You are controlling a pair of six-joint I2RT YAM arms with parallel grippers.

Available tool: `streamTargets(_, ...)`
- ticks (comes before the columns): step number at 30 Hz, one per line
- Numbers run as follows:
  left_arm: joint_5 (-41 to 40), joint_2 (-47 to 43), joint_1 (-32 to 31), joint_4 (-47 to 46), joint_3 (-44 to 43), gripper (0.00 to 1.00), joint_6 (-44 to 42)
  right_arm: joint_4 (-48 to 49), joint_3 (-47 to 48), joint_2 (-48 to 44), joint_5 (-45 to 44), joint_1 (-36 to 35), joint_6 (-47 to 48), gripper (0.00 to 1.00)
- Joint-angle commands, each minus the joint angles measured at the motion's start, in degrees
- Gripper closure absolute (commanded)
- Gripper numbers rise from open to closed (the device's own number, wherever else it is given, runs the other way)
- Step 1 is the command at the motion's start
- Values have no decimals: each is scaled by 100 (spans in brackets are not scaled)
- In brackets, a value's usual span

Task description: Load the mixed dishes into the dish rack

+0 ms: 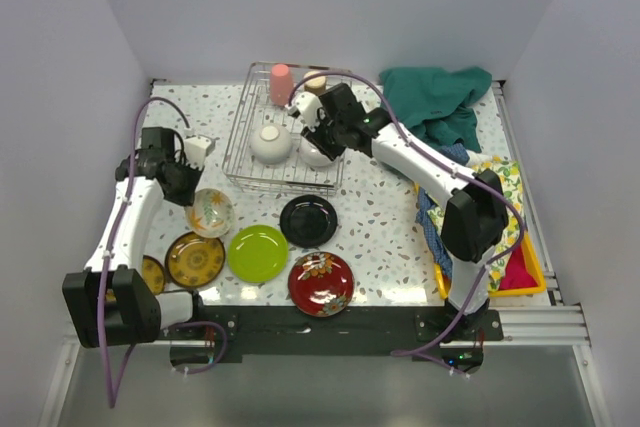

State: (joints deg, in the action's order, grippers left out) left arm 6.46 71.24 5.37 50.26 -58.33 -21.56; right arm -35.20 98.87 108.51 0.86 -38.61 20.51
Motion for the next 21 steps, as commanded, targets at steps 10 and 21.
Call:
streamTargets(10,979,469,52,809,-1741,100,241,1296,-1036,-1050,2866,-76,93,53)
streamTargets(21,1928,830,52,1004,-2280,100,346,1349,-931,-1051,2560,-375,94,51)
